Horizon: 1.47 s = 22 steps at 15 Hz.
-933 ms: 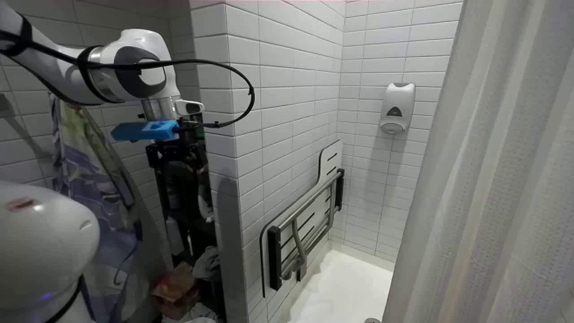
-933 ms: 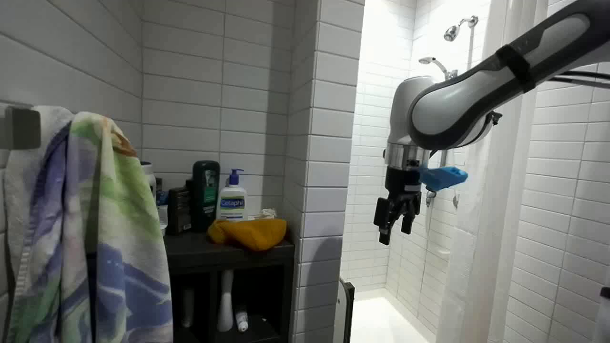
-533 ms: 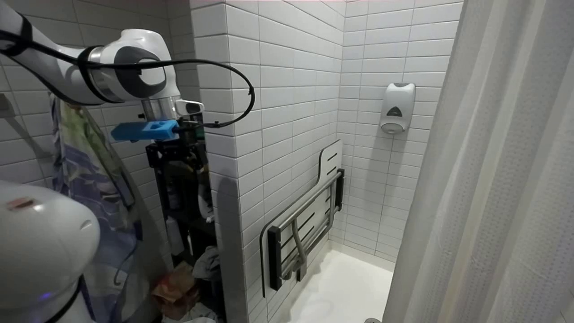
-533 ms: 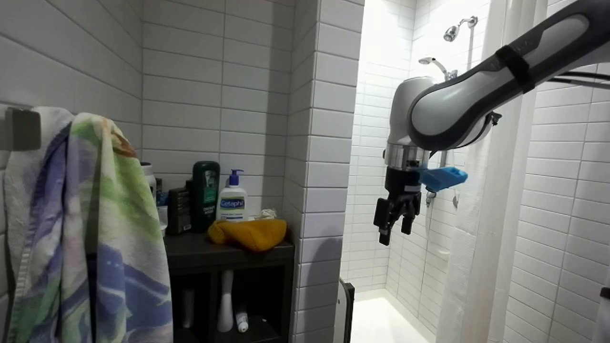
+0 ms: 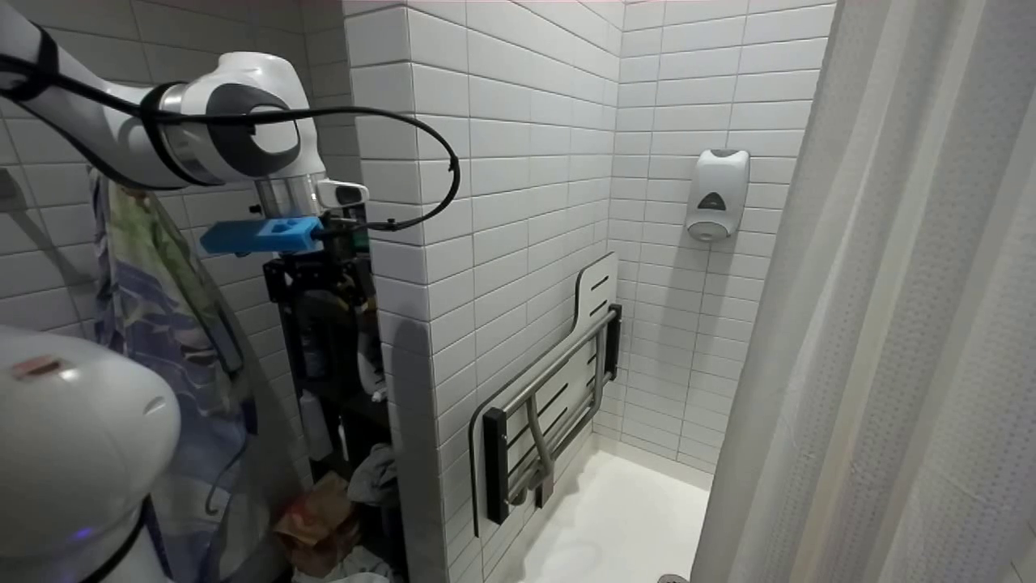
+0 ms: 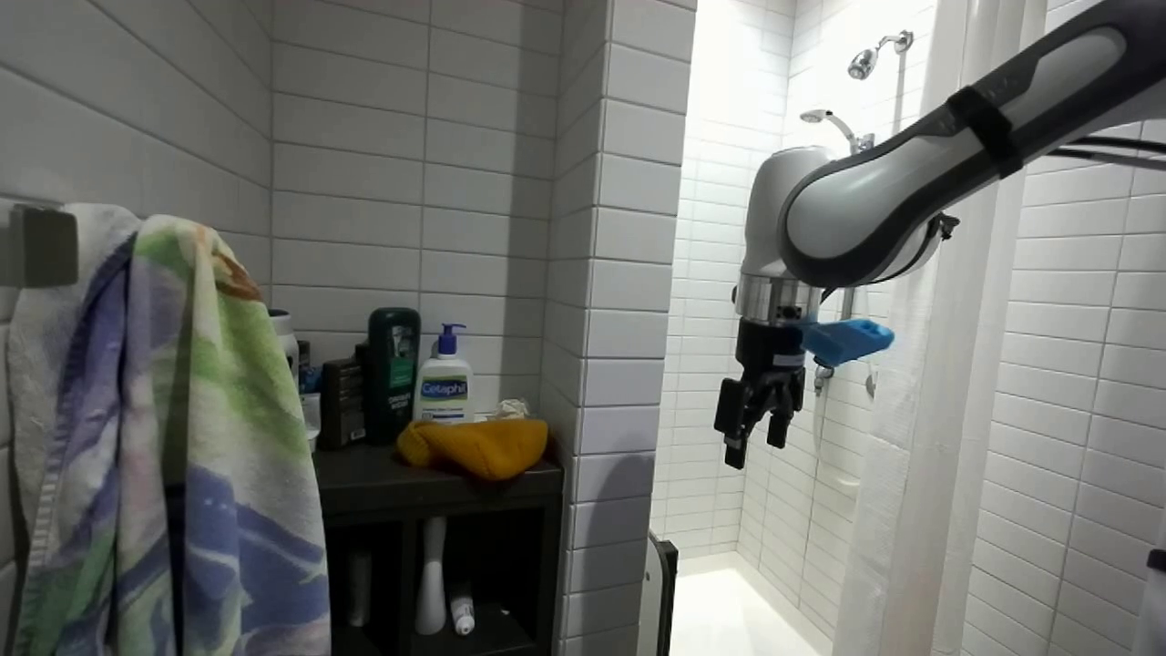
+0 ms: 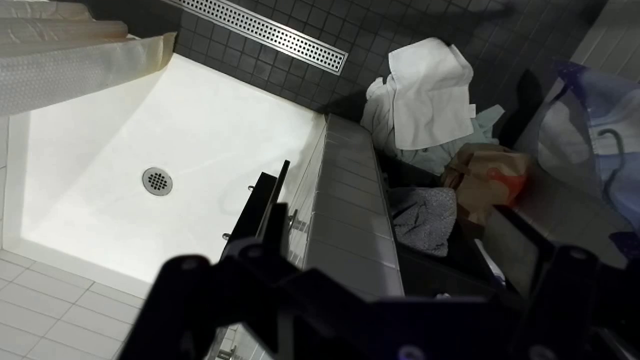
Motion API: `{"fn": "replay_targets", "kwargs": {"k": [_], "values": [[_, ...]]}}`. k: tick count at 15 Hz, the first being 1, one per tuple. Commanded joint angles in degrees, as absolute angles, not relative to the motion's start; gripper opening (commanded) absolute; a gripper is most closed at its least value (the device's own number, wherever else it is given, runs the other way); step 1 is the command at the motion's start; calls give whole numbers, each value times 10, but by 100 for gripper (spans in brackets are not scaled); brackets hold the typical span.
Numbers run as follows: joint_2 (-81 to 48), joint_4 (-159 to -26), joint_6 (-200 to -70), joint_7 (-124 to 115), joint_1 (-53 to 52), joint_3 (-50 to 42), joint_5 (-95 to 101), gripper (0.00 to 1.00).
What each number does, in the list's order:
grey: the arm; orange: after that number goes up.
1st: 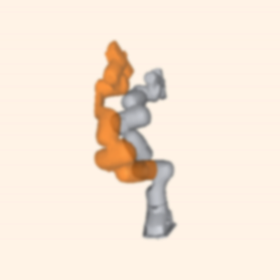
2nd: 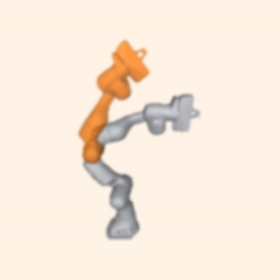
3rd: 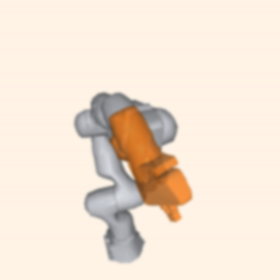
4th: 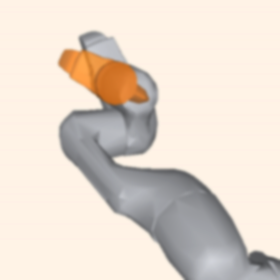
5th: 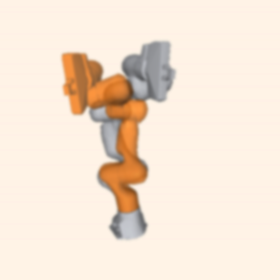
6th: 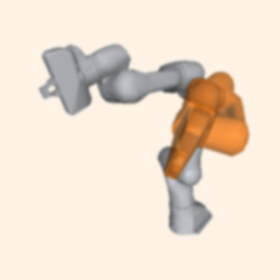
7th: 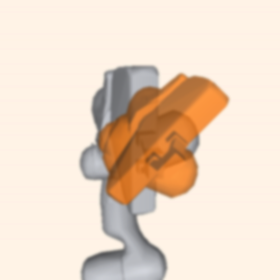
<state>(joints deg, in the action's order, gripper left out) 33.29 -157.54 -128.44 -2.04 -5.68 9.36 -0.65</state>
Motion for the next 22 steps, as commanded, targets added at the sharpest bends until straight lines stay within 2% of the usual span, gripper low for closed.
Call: {"fn": "replay_targets", "kwargs": {"k": [1, 6, 9, 17, 22], "values": [[335, -1582, -1288, -16, -75, 85, -11, 100], [338, -1598, -1326, -5, -111, 69, -70, 100], [325, -1591, -1409, -9, -128, 76, -97, 100], [264, -1591, -1583, -33, -202, 129, -99, 100], [215, -1592, -1697, -108, -168, 208, -45, 100]]}}
